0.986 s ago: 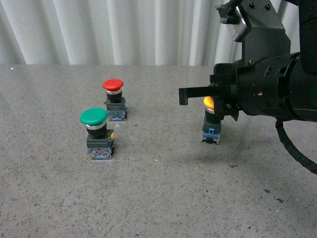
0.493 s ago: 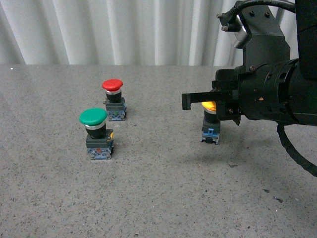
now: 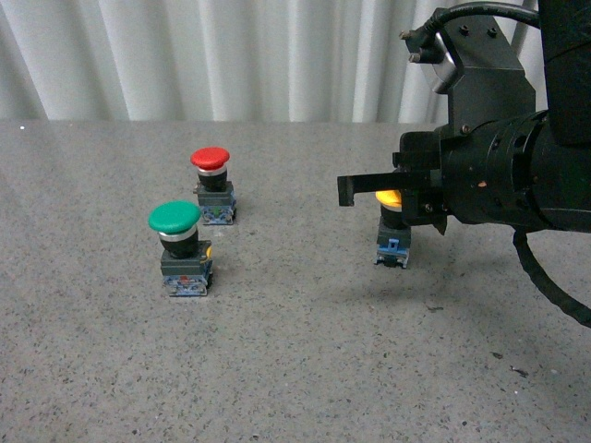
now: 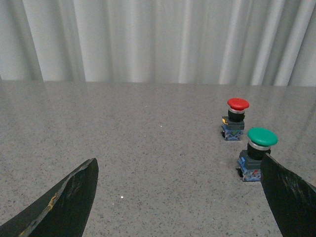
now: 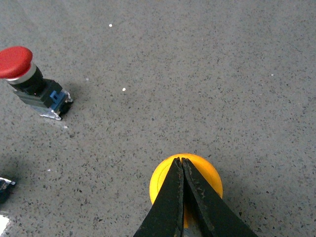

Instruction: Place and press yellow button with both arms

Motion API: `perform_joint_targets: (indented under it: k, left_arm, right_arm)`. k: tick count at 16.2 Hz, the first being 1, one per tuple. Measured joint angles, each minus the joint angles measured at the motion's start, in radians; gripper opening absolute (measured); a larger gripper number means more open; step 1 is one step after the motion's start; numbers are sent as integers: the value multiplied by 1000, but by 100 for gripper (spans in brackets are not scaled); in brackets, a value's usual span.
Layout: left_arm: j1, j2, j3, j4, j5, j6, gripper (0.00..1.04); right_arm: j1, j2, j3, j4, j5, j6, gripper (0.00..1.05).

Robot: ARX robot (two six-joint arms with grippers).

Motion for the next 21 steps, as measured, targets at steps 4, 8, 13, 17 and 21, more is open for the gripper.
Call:
perform_joint_targets:
  k: [4,8,13,17,21]
  left_arm:
    - [0,0,0,0,0,0,98]
    - [0,0,0,0,0,0,98]
    - [0,0,0,0,0,0,98]
    - [0,0,0,0,0,0,98]
    - [0,0,0,0,0,0,98]
  right_arm:
    - [-23,-195,-20,61,-1,72,2]
    - [-26,-441,-71,61,-43,133,2]
    - [-14,-834,-272,-88,202,92,2]
    - [-194,-1142,-544,-107,197,-111,2]
    - [-280,-1244,-679,-98,115,-127,2]
